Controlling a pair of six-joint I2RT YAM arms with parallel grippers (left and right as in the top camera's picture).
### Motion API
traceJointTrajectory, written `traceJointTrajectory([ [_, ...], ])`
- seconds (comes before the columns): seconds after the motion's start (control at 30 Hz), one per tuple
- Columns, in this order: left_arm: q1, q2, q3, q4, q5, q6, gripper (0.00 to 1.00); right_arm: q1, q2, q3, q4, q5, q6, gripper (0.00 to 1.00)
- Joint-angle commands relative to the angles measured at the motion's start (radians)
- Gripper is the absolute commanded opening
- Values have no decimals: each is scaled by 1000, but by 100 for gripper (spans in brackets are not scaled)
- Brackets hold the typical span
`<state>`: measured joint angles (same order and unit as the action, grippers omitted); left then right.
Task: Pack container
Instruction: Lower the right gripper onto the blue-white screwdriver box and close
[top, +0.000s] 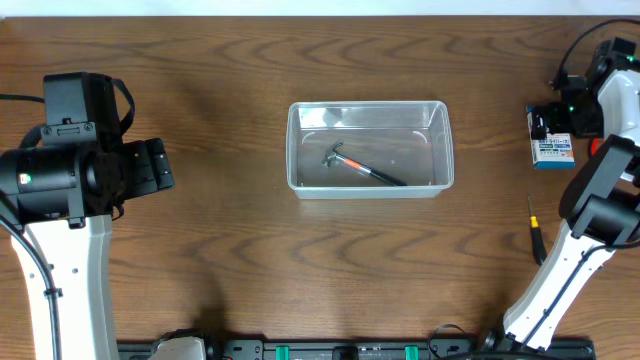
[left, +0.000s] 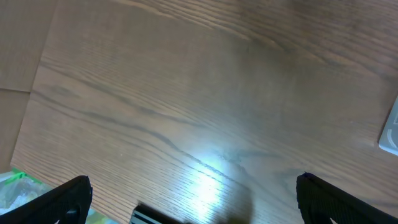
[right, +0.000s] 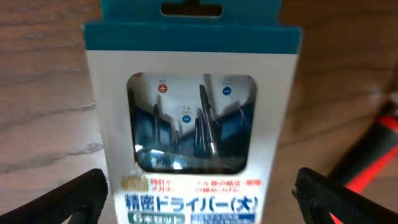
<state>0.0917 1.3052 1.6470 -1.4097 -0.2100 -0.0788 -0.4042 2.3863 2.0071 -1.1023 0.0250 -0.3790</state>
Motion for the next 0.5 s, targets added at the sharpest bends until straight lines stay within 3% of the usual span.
traceJointTrajectory([
  [0.0,5,2,5,-3,-8,-10,98,1,37,-9,-1,-8,16,99],
  [0.47,5,1,5,-3,-8,-10,98,2,37,-9,18,-44,16,99],
])
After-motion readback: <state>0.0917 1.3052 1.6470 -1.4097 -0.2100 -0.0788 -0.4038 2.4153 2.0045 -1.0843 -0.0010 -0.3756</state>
